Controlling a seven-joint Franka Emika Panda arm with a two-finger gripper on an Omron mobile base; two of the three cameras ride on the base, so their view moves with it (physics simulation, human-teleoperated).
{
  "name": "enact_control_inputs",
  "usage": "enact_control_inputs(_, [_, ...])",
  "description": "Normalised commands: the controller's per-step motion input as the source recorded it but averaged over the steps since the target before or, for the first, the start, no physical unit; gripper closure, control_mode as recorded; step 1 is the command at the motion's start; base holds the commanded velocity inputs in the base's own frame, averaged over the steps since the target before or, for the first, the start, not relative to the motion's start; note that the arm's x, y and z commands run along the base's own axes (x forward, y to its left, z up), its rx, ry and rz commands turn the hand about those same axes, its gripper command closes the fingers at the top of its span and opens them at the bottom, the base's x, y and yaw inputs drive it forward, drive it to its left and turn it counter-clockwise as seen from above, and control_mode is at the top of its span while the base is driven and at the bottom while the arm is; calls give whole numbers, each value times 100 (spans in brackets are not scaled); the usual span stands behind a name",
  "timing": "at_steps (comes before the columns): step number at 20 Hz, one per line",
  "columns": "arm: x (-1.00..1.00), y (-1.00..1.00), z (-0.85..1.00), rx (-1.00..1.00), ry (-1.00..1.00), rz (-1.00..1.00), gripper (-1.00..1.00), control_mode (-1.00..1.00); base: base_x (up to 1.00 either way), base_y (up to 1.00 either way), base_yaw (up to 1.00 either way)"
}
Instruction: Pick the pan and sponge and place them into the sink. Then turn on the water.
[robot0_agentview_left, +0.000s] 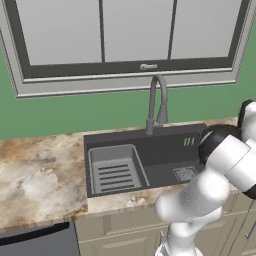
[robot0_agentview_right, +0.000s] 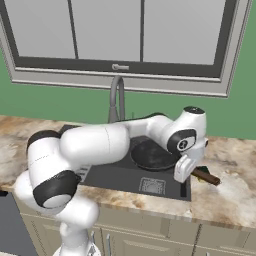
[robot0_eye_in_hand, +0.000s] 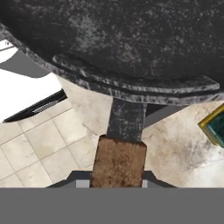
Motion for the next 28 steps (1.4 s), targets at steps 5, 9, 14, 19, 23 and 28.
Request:
enact_control_inputs(5, [4,55,-16,0,1,0,100,-100,0,0,0])
enact_control_inputs(9, [7,52,-6,-8,5,0,100,-100,0,0,0])
enact_control_inputs(14, [13,43,-2,-11,7,0,100,-100,0,0,0])
enact_control_inputs(19, [7,30,-19,-15,0,0,100,-100,0,0,0])
enact_control_inputs(23, [7,5,-22,-12,0,0,100,-100,0,0,0])
enact_control_inputs(28, [22,2,-22,-4,3,0,100,-100,0,0,0])
